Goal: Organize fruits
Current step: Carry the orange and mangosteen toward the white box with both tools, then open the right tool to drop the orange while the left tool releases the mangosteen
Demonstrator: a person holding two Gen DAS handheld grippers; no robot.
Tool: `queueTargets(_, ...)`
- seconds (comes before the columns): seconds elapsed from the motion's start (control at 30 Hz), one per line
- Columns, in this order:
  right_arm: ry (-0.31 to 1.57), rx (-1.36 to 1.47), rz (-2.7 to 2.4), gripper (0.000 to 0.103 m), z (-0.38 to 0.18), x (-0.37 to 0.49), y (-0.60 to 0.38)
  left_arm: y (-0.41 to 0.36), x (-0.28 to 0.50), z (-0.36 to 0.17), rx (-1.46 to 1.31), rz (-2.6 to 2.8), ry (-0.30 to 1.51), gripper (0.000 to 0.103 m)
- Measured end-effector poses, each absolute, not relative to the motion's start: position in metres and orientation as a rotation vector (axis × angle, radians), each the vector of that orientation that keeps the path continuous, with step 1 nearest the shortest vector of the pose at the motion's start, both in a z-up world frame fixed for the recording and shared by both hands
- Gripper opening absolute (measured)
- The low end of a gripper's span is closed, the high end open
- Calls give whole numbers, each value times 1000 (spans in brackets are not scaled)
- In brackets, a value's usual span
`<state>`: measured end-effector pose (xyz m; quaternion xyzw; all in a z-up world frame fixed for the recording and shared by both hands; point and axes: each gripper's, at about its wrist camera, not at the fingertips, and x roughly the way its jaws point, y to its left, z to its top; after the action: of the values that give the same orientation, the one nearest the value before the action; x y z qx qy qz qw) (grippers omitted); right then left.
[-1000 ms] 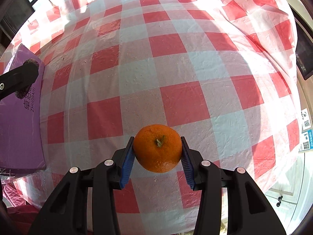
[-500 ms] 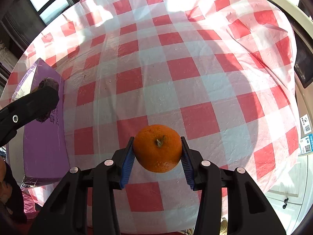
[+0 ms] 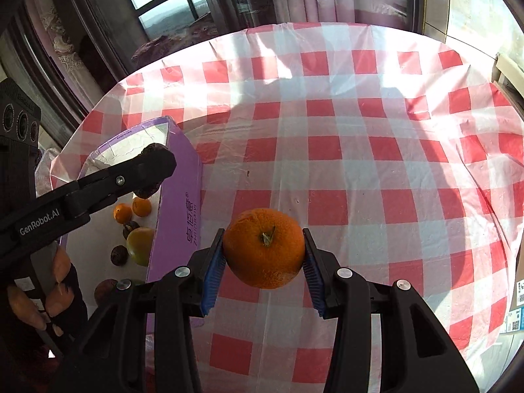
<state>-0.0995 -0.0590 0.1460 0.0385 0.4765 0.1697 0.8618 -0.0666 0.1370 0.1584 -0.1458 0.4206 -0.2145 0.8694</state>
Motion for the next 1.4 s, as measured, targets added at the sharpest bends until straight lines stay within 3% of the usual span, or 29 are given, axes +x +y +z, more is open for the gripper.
queueTargets(0.27,1005,1,518,44,147,-98,-9,222,-83,149,-366,-230,890,43)
queueTargets(0.5,999,-42,649,44,153,-83,39,272,-107,121,-335,-50,1020,43)
queueTargets(0.7,1062,-124,760,44,147,-60,102,276,-113,88,-195,58,1181,43)
queueTargets(1.07,1323,-570,710,44,62,-28,198,275,-113,48,-105,93,1362,43)
queueTargets(1.4,1442,-560,635,44,28,-13,202,254,-98,39,30,29,1415,43)
